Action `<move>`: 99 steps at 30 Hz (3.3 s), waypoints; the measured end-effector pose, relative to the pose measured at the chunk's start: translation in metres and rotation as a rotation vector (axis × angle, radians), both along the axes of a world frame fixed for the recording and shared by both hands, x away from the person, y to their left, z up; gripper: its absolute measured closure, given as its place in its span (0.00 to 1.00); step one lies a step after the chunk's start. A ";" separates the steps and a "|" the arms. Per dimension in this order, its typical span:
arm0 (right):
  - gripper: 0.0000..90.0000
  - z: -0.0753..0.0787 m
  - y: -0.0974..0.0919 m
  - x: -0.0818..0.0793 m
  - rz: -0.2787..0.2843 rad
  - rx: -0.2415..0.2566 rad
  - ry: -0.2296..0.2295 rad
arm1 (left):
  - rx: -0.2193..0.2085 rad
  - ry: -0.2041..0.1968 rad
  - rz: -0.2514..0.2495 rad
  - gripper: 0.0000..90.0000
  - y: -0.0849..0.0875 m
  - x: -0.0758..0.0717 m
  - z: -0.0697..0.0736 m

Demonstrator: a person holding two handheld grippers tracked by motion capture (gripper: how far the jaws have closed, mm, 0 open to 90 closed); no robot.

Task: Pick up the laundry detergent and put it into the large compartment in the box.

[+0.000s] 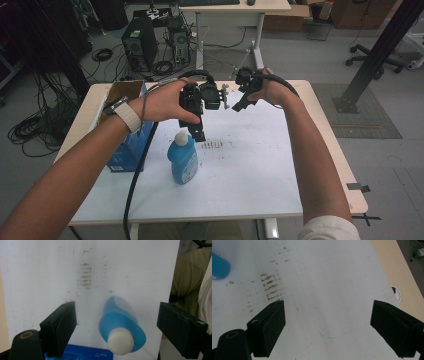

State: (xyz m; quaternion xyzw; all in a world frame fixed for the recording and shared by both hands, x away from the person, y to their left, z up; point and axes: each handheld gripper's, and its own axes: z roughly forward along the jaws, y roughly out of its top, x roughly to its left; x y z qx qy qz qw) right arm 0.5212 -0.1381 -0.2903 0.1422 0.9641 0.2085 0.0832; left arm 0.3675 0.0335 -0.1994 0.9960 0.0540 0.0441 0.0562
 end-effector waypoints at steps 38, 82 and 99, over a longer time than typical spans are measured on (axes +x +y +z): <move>0.14 0.008 -0.007 -0.007 0.002 0.025 -0.006 | -0.032 -0.043 0.301 0.09 0.019 -0.012 0.026; 0.14 0.008 -0.002 -0.009 0.008 0.024 0.000 | -0.053 -0.025 0.690 0.09 0.042 -0.006 0.022; 0.14 0.007 0.001 -0.010 0.011 0.024 0.000 | -0.037 0.014 0.777 0.10 0.043 -0.007 0.006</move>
